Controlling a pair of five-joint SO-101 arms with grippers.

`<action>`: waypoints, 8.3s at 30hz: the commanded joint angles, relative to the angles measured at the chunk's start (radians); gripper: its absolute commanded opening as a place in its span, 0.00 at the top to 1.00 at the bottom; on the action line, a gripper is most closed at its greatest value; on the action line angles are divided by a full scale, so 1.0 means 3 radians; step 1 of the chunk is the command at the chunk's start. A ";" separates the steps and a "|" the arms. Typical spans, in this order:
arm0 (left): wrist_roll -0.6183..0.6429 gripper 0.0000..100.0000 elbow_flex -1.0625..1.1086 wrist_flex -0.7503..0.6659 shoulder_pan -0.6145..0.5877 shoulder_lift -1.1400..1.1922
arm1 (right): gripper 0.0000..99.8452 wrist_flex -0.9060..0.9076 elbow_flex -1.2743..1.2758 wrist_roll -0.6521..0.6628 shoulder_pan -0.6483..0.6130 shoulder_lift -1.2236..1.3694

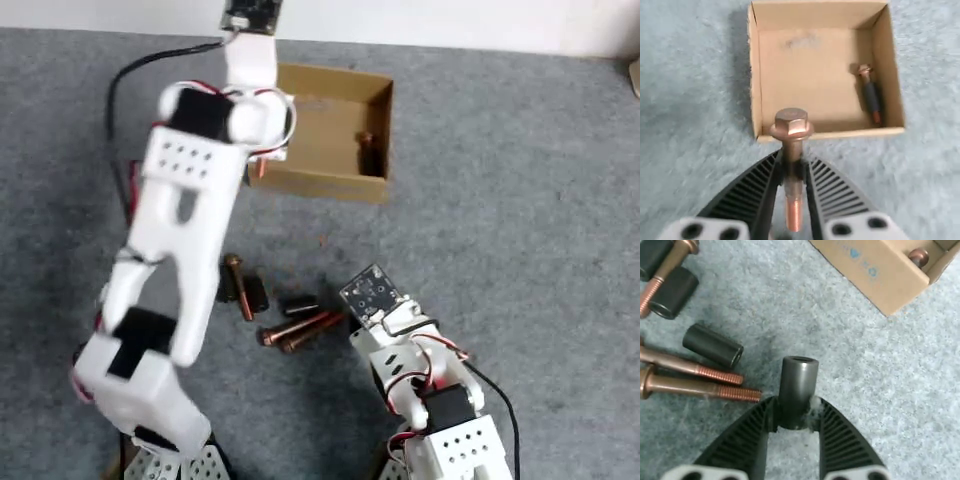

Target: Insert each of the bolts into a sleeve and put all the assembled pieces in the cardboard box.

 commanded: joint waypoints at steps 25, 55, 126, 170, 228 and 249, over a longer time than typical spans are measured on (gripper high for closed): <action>-0.0747 1.00 0.4345 -0.0639 0.0069 -0.5173 | 1.00 -0.0115 -0.0161 -0.0639 -0.0371 -0.0043; 0.0962 1.00 0.6283 -0.3074 0.0719 -0.6242 | 1.00 -0.1266 -0.0381 -0.1253 -0.1046 -0.0043; 0.0982 1.00 0.6299 -0.2926 0.0673 -0.6334 | 1.00 -0.0673 -0.0315 -0.0977 -0.1215 -0.0734; 0.1197 1.00 0.6559 -0.2936 0.0877 -0.6329 | 1.00 -0.0683 -0.0488 -0.0977 -0.0995 -0.0734; 0.1197 1.00 0.6795 -0.3166 0.1056 -0.6329 | 1.00 -0.0545 -0.0719 -0.1069 -0.1087 -0.0734; 0.1146 0.77 0.6743 -0.3171 0.0841 -0.6339 | 1.00 -0.0545 -0.0713 -0.1069 -0.1082 -0.0734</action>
